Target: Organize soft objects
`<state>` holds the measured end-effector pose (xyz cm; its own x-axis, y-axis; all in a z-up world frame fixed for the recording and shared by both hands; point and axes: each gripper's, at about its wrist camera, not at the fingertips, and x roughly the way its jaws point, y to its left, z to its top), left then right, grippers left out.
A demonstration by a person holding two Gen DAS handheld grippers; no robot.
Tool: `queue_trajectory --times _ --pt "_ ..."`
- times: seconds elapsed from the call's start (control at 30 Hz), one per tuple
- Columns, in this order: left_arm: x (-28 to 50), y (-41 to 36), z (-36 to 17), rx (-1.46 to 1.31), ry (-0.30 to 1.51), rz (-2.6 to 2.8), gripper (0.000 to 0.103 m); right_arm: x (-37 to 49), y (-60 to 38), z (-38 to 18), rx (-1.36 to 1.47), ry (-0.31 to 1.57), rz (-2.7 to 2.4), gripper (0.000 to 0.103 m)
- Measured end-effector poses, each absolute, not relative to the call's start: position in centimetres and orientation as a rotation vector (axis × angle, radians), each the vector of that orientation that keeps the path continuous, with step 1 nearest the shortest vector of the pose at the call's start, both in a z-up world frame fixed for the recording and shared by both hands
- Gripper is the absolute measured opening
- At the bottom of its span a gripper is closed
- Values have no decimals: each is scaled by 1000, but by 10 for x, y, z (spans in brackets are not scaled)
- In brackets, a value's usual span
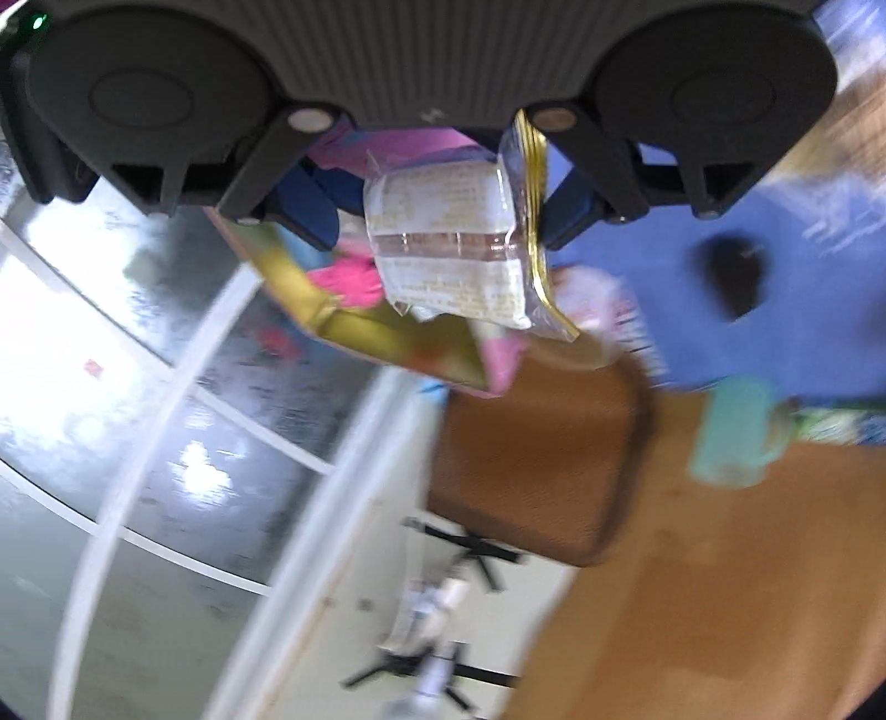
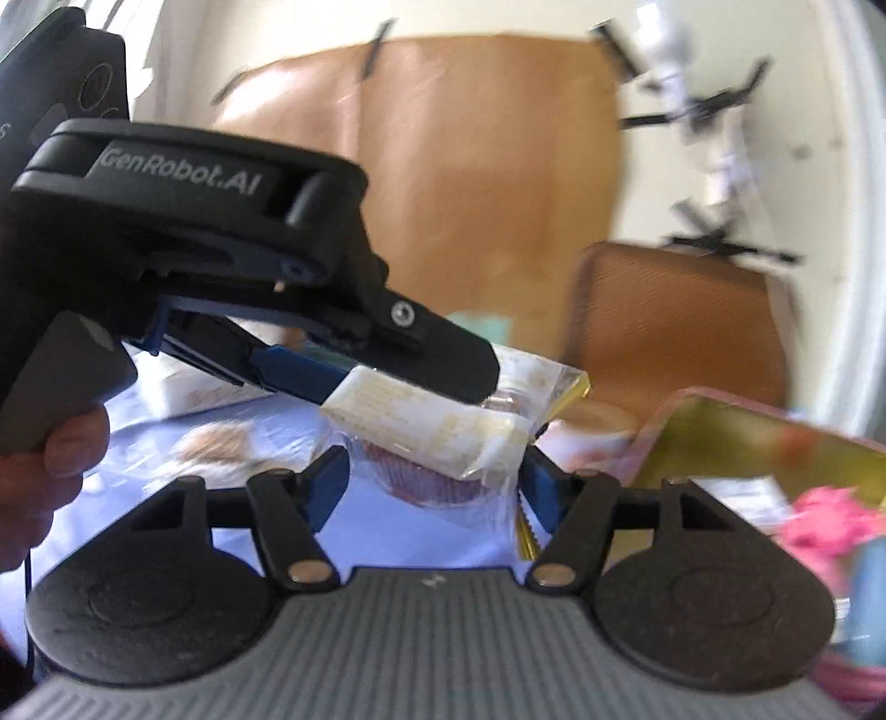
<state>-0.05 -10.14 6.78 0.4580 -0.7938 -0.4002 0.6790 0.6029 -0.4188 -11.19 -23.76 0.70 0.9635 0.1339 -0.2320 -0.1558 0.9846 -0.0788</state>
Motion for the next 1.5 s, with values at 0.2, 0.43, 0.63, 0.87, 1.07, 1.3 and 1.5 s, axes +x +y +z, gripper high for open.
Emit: queue_trajectory --times 0.2,0.43,0.63,0.87,1.07,1.3,1.5 --pt "7 -185 71 -146 597 -1023 83 -106 -297 1 -71 274 -88 70" --pt "2 -209 55 -84 584 -967 85 -81 -347 -21 12 318 -372 74" --pt "0 -156 47 -136 582 -918 88 -101 -330 -16 33 201 -330 75" --pt "-14 -69 19 -185 586 -793 88 -103 -289 -3 59 110 -127 75" --pt "-23 -9 -5 -200 633 -732 89 -69 -234 -18 61 237 71 74" --pt "-25 35 -18 -262 645 -653 89 -38 -195 -23 73 361 189 74" --pt "-3 48 -23 -331 660 -558 89 -23 -181 -37 102 472 197 75"
